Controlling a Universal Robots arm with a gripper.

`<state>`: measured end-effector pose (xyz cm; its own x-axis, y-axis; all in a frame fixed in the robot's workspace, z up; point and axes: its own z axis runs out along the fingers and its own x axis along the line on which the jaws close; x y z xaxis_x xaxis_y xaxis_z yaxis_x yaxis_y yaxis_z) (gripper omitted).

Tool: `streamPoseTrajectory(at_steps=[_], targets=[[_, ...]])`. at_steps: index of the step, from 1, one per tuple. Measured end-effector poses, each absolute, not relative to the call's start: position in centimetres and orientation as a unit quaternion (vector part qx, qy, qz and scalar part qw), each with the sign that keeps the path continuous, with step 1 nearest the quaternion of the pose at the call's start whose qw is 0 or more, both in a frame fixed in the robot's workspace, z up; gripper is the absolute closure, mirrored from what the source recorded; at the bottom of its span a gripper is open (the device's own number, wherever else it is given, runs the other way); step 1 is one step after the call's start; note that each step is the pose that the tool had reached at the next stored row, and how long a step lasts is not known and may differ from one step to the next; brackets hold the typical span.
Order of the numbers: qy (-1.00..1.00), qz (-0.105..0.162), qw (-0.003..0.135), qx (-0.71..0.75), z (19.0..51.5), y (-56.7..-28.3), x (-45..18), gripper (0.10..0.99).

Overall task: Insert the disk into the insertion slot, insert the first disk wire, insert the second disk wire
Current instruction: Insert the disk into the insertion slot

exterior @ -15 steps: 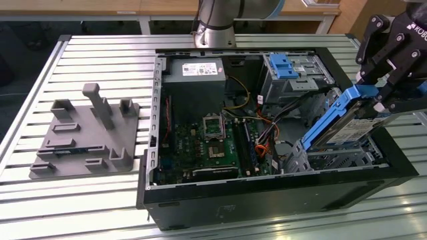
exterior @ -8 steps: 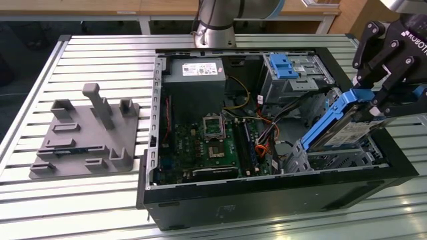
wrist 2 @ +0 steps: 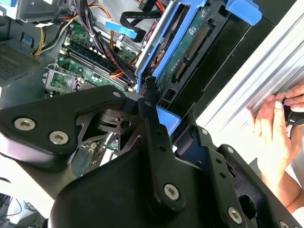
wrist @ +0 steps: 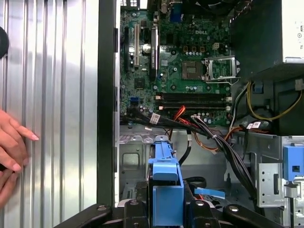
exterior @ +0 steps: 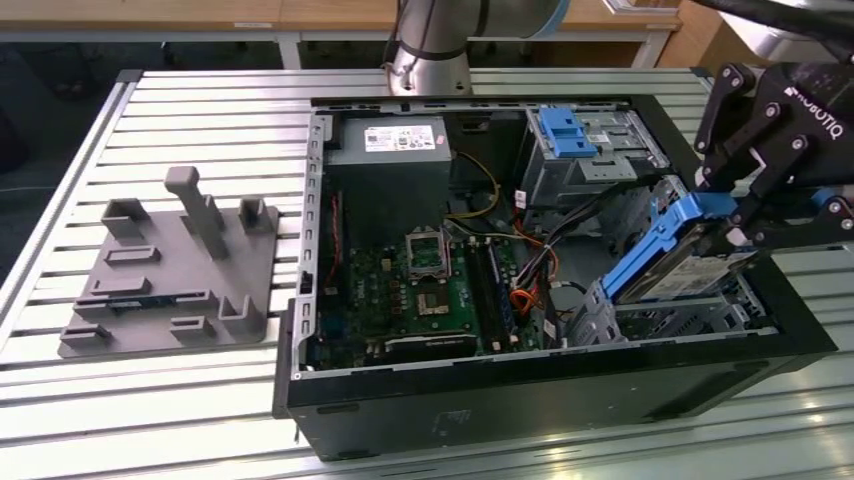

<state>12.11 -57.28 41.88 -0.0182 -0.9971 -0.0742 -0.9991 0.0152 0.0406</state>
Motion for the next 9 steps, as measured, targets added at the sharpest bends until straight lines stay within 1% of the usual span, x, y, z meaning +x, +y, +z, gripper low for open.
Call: streamPoseTrajectory(at_steps=[9], targets=[[0.712,0.040,0.012,-0.701,40.3,-57.5,12.1,0.722]])
